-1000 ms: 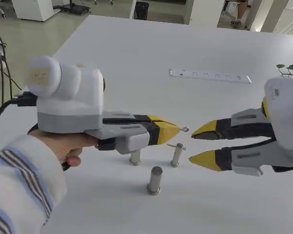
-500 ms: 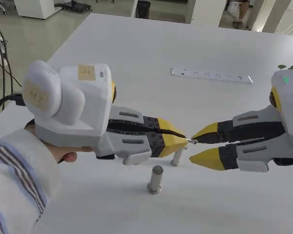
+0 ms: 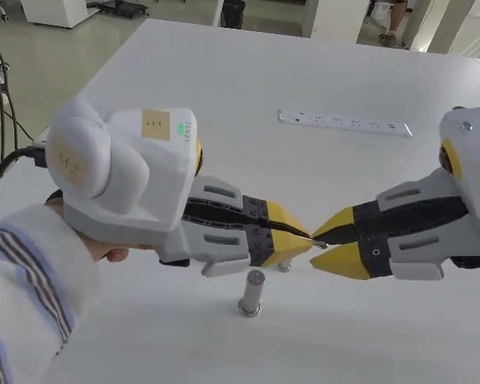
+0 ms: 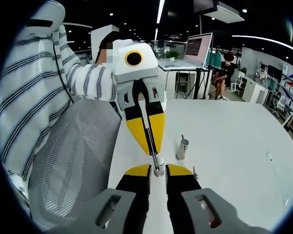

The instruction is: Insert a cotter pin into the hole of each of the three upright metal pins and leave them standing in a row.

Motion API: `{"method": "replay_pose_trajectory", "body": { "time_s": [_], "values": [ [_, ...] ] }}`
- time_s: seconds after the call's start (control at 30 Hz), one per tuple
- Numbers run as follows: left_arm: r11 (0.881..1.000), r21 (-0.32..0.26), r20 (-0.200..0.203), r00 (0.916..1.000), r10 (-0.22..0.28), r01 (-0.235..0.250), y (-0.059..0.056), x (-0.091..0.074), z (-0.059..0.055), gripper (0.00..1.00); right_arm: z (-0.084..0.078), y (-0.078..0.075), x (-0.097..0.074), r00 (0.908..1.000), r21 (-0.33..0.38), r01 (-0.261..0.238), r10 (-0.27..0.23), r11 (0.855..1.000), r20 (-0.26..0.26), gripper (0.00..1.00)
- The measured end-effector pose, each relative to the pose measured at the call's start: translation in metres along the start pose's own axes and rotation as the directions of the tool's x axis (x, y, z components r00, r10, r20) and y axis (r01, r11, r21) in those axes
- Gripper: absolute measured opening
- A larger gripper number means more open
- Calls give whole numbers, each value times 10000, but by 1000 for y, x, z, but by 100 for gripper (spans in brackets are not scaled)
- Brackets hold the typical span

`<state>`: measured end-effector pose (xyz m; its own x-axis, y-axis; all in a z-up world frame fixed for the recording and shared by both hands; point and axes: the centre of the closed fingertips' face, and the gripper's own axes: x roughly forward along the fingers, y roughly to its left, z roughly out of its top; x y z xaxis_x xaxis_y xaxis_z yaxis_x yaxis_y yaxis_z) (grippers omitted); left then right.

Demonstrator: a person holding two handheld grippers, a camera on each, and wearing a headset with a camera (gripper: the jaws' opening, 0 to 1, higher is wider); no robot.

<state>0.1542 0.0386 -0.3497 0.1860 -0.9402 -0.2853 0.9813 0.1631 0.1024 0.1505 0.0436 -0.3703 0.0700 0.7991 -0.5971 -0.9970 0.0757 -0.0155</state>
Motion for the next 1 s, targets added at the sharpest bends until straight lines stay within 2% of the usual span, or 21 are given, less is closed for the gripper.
{"method": "replay_pose_trajectory", "body": {
  "time_s": [0.13,0.5,0.73,0.87,1.0],
  "values": [
    [9999,80,-150,9999,-84,85,-1,1,-4,0,-1,1,0,9999,-86,-68,67,9999,-110,0],
    [10000,52,-130,9999,-18,19,-1,2,-5,0,-3,1,-1,9998,-212,-53,49,9998,-206,0],
    [9999,-116,-102,9999,57,-58,2,1,-5,0,-1,-2,-2,9995,-542,94,-110,9985,-294,0],
    [9980,-628,-53,10000,73,-76,3,0,-6,0,-1,-1,-1,9993,-635,24,-47,9980,-368,0],
    [9981,-551,-12,9996,282,-282,7,-2,-6,2,0,-4,0,9987,-865,203,-242,9960,-448,0]
  ]
}}
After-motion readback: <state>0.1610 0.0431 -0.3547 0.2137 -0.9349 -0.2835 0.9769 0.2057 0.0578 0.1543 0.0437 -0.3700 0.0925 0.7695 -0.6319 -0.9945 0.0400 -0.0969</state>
